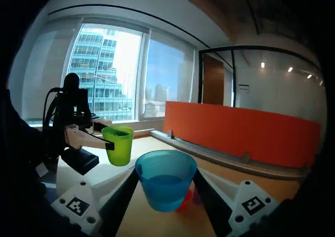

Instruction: Pour water

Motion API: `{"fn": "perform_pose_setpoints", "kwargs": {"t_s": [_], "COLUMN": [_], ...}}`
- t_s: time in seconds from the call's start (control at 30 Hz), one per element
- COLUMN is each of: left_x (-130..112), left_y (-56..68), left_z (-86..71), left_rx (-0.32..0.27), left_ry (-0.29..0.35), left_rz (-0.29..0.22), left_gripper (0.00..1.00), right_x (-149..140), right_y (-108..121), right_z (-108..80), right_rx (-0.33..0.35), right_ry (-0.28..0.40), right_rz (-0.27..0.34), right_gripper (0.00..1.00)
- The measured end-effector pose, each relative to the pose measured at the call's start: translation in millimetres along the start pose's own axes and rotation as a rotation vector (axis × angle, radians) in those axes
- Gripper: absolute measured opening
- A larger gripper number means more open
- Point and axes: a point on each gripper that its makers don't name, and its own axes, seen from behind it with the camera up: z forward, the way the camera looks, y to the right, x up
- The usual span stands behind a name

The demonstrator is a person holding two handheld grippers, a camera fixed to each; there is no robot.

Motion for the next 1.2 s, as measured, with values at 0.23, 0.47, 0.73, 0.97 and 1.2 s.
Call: {"fn": "perform_pose_setpoints", "kwargs": {"t_s": [0.23, 0.47, 0.73, 0.97, 1.2], "left_x": [-8.8, -14.6, -20.1, -23.3, -27.8], "left_y": [-3.0, 0.2, 13.0, 20.5, 26.1], "left_z": [0.6, -0.3, -0.7, -1.3, -2.9], "left_rx": [0.006, 0.002, -0.02, -0.034, -0.046], "left_ry": [-0.012, -0.009, -0.014, -0.017, -0.022], "left_rz": [0.007, 0.024, 0.04, 0.021, 0.008], "left_gripper": [0.86, 0.86, 0.86, 0.85, 0.85], "right_x": [6.6, 16.5, 33.1, 45.3, 53.2], "right_y": [0.9, 5.0, 7.6, 6.2, 6.9], "right_z": [-1.1, -2.2, -3.4, -3.4, -0.9], "right_rx": [0.003, 0.005, 0.01, 0.017, 0.017], "right_ry": [-0.005, -0.011, -0.004, -0.005, -0.011], "right_rz": [-0.062, -0.114, -0.183, -0.258, -0.331], "right_gripper": [0.9, 0.9, 0.9, 0.9, 0.9]}}
